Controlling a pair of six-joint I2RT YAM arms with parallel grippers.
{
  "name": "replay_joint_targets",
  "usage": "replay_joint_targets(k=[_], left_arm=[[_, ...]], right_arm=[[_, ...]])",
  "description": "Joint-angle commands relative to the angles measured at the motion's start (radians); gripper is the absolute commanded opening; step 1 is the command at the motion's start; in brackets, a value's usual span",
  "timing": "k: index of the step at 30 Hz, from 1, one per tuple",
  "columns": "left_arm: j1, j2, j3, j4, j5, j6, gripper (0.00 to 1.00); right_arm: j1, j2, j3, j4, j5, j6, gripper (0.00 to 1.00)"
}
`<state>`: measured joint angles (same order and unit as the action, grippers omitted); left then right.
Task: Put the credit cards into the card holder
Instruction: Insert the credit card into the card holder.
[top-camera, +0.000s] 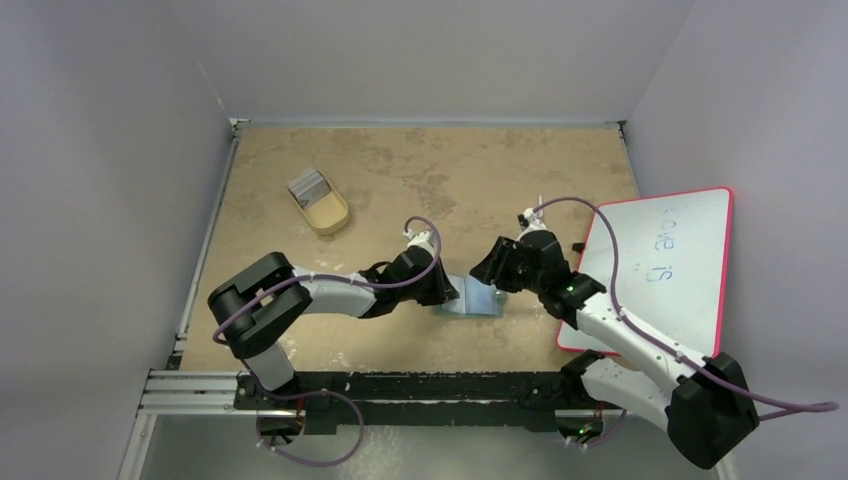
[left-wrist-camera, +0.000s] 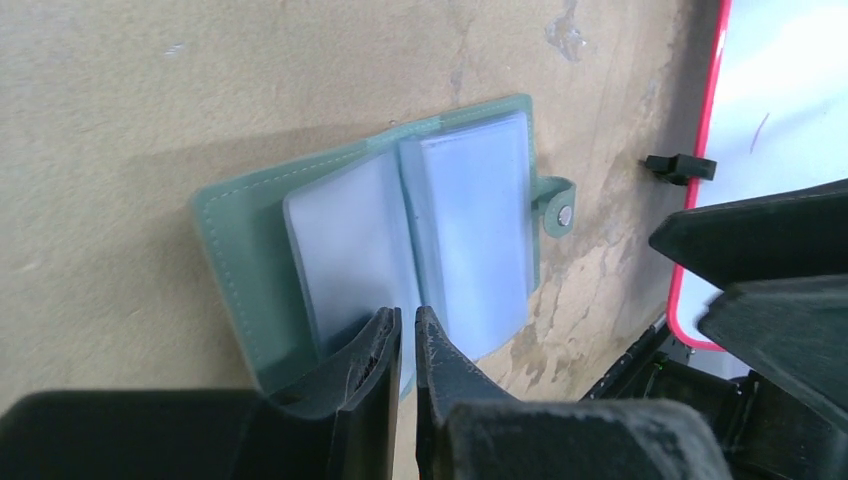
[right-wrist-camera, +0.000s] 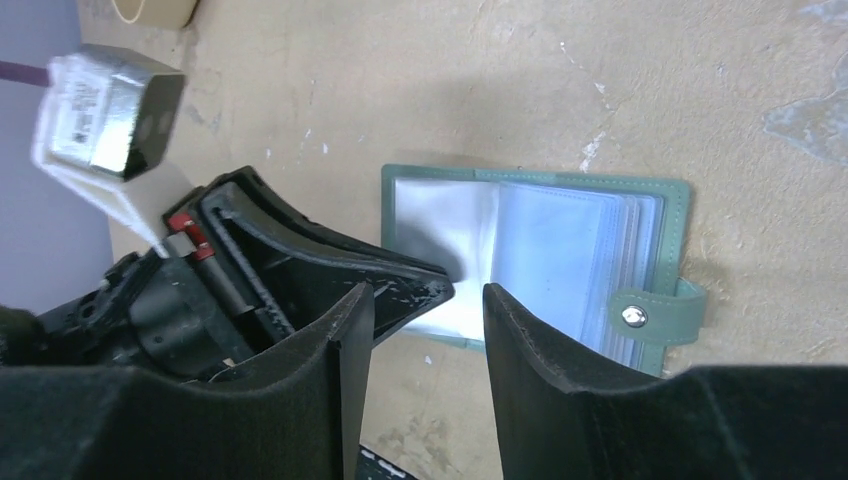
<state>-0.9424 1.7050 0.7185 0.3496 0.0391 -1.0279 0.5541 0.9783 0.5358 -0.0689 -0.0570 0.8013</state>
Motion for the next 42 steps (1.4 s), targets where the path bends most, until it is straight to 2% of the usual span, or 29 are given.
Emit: replay_joint_targets(k=[1,5,11,20,29,42], left_arm=[[-0.005,-0.098,0.044,-0.093,-0.091,0.058,0.1],[-0.005,-0.168,0.036,-0.168,-0.147,0.059,0.13],[-0.005,-0.246,0.019,-0.257,-0.215,0.072,0.17],[-0.005,-0.181,-0.011,-0.233,-0.184,0.066,0.23],[-0.006,-0.151,-0.021,-0.239,-0.196,0.082,0.16],[-0.005,-0.137,-0.055,-0.197,-0.175,0.074,0.11]], right_arm=[[0.0,0.045,-0.016,0.04,-0.04,0.009,0.46],[0.0,0.082,-0.036,0.058,0.004,0.022,0.54],[0.001,0.164,-0.062,0.117,0.003,0.015,0.59],[0.0,0.213,-0.089,0.16,0.006,0.008,0.63],[0.0,0.158,-0.043,0.054,0.082,-0.012,0.66],[0.0,0.213,-0.071,0.122,0.037,-0.019,0.67]])
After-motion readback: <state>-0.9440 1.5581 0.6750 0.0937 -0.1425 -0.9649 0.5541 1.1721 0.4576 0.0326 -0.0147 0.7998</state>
